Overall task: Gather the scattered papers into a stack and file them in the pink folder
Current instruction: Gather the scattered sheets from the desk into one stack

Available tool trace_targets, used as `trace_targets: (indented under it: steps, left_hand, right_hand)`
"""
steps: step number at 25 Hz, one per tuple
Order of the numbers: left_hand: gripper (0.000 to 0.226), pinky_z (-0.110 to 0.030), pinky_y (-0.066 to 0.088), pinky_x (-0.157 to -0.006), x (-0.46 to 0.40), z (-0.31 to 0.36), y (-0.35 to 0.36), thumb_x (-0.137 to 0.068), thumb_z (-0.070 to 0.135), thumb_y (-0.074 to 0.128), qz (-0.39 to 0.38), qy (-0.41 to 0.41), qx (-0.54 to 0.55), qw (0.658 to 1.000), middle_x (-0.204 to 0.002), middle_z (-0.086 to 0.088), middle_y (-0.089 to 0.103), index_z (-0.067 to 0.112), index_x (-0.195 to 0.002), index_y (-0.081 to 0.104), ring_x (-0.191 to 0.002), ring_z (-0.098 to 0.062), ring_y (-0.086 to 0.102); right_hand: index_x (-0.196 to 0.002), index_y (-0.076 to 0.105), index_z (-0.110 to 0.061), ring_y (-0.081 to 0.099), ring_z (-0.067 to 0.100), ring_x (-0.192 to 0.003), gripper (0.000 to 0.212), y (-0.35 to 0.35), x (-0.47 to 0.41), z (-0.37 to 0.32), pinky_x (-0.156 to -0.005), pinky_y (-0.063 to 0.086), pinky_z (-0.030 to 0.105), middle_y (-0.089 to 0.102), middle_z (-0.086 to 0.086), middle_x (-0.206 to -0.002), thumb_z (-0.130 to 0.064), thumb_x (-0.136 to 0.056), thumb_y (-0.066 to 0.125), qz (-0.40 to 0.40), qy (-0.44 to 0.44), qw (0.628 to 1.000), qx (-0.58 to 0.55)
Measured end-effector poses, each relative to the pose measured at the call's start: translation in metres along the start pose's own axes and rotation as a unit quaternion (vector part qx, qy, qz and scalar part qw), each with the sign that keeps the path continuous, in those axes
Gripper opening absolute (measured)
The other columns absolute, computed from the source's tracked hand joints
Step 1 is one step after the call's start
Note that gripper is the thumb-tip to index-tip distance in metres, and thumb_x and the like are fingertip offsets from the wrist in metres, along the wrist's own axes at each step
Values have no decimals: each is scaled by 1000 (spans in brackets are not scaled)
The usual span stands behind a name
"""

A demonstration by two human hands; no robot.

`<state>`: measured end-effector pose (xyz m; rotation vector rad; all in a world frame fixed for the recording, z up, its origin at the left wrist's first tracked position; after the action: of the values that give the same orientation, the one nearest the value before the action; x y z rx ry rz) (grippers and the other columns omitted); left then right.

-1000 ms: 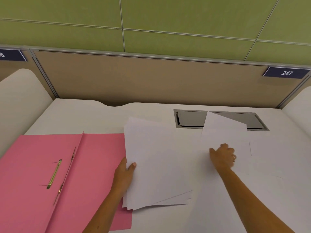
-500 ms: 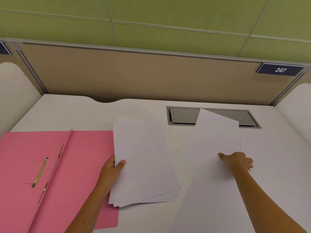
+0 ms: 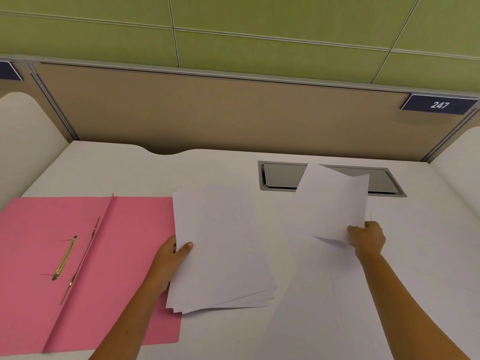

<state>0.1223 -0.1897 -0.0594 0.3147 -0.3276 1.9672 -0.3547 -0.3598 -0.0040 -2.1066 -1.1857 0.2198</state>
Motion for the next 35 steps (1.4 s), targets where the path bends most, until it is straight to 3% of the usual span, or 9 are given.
trace_targets:
  steps: [3, 8, 11, 15, 18, 20, 24, 28, 35]
  left_hand:
    - [21, -42, 54, -86, 0, -2, 0, -92, 20, 61, 2, -11, 1, 1000, -109, -5, 70, 16, -113, 62, -96, -25, 68]
    - [16, -46, 53, -89, 2, 0, 1, -95, 20, 54, 3, -30, 5, 1000, -110, -9, 70, 17, -107, 64, -99, -29, 68]
    - [25, -43, 50, -94, 5, -1, 0, -99, 28, 46, 0, -34, 19, 999, -114, -8, 68, 15, -112, 63, -107, -29, 64]
    - [65, -43, 39, -109, 1, -7, -3, -89, 64, 40, -3, -42, 20, 999, -130, 1, 60, 17, -131, 55, -120, -20, 56]
    - [27, -41, 52, -91, 6, 1, 2, -90, 29, 62, -20, -21, 5, 1000, -118, -7, 66, 16, -114, 59, -103, -25, 65]
    - [25, -40, 53, -86, 9, 3, 2, -90, 10, 61, -23, -7, -7, 1000, -117, -9, 65, 19, -112, 55, -100, -26, 64]
    - [26, -45, 51, -91, 19, 5, -13, -92, 7, 57, 2, 25, -23, 999, -117, -8, 64, 20, -115, 54, -106, -29, 62]
    - [29, -31, 51, -76, 43, -5, -31, -93, 6, 56, 18, 33, -5, 999, -106, -2, 63, 15, -120, 52, -94, -23, 62]
    - [27, -38, 48, -90, 107, -39, -38, -93, 8, 57, 27, 24, -6, 999, -104, 3, 63, 21, -116, 53, -99, -23, 60]
  right_hand:
    - [-124, 52, 1, 57, 39, -110, 40, -5, 10, -19, -86, 55, 47, 57, 20, -126, -10, -87, 64, -6, -26, 990, -139]
    - [-117, 55, -4, 63, 34, -102, 34, 28, 62, -48, -85, 55, 47, 62, 17, -116, -10, -86, 66, -149, -62, 950, -266]
    - [-104, 59, -8, 67, 33, -87, 22, 71, 118, -49, -83, 56, 50, 68, 19, -104, -6, -84, 67, -249, -93, 942, -203]
    - [-110, 58, -11, 65, 25, -95, 28, 117, 181, -23, -85, 55, 40, 68, 8, -108, -15, -84, 67, -315, -143, 936, -70]
    - [-117, 56, -11, 61, 18, -99, 32, 126, 207, -18, -84, 49, 25, 64, 2, -112, -17, -87, 64, -325, -158, 932, -34]
    - [-121, 53, -13, 59, 18, -99, 37, 124, 214, -20, -84, 49, 25, 63, 3, -112, -20, -87, 65, -325, -162, 931, -20]
    - [-120, 52, -14, 62, 18, -87, 34, 95, 210, -25, -77, 50, 25, 64, 3, -98, -23, -89, 63, -294, -206, 933, 18]
    - [-112, 61, -12, 60, 18, -97, 26, 54, 188, -1, -81, 42, 20, 64, 5, -108, -21, -87, 65, -248, -257, 928, 108]
    - [-139, 33, -23, 34, 31, -128, 92, 0, 170, 70, -101, 39, 42, 34, 6, -137, -53, -65, 78, -275, -226, 849, 391]
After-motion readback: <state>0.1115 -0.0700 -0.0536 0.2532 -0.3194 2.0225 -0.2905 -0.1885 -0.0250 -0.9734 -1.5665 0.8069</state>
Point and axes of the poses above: each hand's wrist, its own x-axis away from the middle knuckle, its own y-axis out of the palm, z = x × y, the point moved 8 cm from there along -x, towards the middle knuckle
